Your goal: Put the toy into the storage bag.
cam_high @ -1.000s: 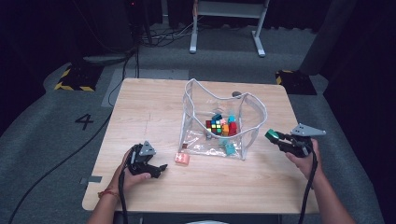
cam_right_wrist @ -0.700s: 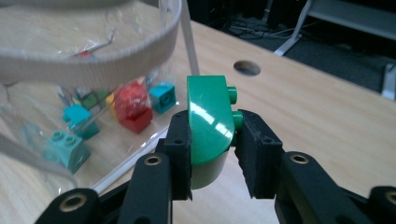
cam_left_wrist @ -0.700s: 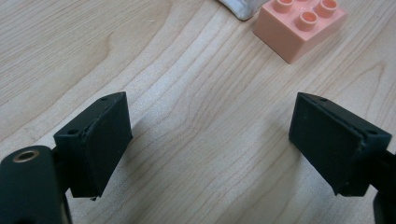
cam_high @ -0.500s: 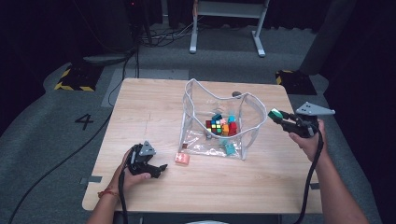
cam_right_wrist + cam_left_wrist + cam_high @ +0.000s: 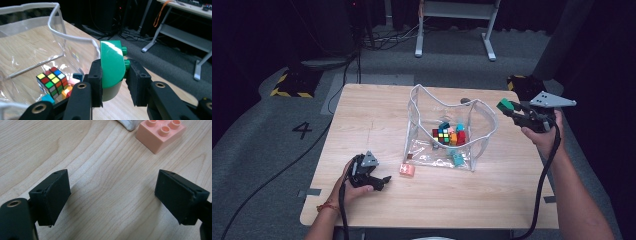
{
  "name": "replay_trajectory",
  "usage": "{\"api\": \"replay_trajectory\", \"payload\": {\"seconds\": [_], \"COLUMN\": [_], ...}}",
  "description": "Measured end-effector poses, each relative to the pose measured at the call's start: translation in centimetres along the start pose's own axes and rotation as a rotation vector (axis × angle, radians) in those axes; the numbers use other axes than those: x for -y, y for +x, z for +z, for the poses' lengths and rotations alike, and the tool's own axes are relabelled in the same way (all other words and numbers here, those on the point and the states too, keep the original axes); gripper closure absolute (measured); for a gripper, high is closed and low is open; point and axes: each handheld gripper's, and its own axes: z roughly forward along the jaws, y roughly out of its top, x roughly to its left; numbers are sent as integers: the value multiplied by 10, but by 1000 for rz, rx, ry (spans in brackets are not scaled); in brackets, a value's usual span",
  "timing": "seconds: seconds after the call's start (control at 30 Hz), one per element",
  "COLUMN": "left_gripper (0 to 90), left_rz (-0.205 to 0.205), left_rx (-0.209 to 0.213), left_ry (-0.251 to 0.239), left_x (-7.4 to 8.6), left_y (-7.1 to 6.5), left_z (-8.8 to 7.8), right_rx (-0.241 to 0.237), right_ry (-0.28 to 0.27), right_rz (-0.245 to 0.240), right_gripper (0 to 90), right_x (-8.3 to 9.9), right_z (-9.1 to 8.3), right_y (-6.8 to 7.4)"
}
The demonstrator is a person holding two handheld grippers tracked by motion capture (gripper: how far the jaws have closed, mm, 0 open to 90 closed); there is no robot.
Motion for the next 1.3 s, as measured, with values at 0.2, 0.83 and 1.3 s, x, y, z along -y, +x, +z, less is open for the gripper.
{"api": "replay_trajectory", "payload": {"seconds": [0.2, 0.83, 1.3], "left_gripper": [132, 132, 132], "left_rz": [0, 1, 0], "left_rx": [0, 0, 0], "left_ry": [0, 1, 1], "left_x": [0, 0, 0], "left_y": [0, 0, 0], "left_z": [0, 0, 0], "right_rx": [-41, -218, -321], "right_ry": [7, 66, 228], "right_rz": [-39, -127, -238], "right_gripper": [675, 675, 673], "right_x": [-14, -31, -47], "right_z": [6, 36, 80], "right_y": [17, 53, 69]}}
